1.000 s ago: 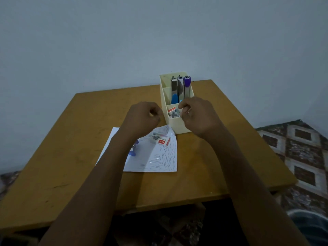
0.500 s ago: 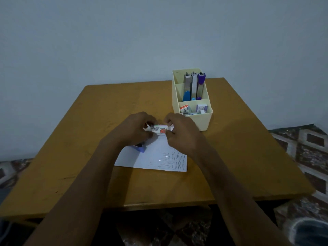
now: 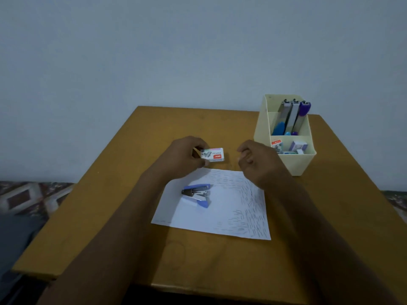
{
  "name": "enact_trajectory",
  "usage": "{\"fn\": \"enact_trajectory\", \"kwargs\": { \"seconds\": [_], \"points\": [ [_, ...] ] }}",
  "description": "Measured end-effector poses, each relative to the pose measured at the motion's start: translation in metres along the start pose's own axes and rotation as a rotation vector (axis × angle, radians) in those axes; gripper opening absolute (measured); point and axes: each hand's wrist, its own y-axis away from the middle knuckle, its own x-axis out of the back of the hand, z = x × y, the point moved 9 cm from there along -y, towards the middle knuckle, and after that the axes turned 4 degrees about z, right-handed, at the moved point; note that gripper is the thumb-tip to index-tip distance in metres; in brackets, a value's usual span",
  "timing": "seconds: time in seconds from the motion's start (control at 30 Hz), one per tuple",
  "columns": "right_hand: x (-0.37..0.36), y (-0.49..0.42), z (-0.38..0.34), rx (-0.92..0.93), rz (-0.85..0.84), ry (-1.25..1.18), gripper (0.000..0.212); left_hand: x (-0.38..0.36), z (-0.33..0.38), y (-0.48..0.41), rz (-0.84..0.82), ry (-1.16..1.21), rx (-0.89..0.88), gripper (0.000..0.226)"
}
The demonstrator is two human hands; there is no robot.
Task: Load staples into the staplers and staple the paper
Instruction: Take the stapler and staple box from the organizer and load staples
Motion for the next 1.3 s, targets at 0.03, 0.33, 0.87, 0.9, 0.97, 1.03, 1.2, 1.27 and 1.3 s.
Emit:
{"fn": "enact_trajectory", "kwargs": {
  "seconds": [0.03,0.33,0.87,0.9,0.97,1.03,1.2,1.27,1.3],
  "points": [
    [0.000,-0.003,0.001,0.012,0.004,-0.014,0.019,-0.002,0.000,-0.003,-0.005,0.002,-0.002,0.033],
    [-0.021,-0.028,0.022,-0.170,-0.057,-0.330,0.018,-0.018,0.015,-0.030,0.014,0.018,-0.063,0.036],
    [-0.028,-0.029,0.039,-0.345,0.064,-0.694,0.012,-0.028,0.003,-0.030,0.100,0.213,-0.058,0.042],
    [-0.028,-0.028,0.039,-0.358,0.072,-0.712,0.012,-0.028,0.001,-0.030,0.110,0.246,-0.049,0.043],
    [-0.028,-0.027,0.040,-0.382,0.073,-0.728,0.016,-0.028,-0.002,-0.030,0.126,0.296,-0.038,0.044],
    [-0.028,-0.026,0.040,-0.404,0.071,-0.750,0.019,-0.028,-0.004,-0.029,0.145,0.339,-0.021,0.043],
    [-0.026,-0.024,0.042,-0.396,0.076,-0.781,0.015,-0.030,-0.013,-0.027,0.138,0.540,0.086,0.037],
    [-0.026,-0.023,0.042,-0.392,0.079,-0.784,0.015,-0.030,-0.015,-0.026,0.129,0.610,0.114,0.034],
    [-0.026,-0.023,0.043,-0.394,0.080,-0.787,0.014,-0.030,-0.015,-0.025,0.127,0.632,0.121,0.033]
  ]
}}
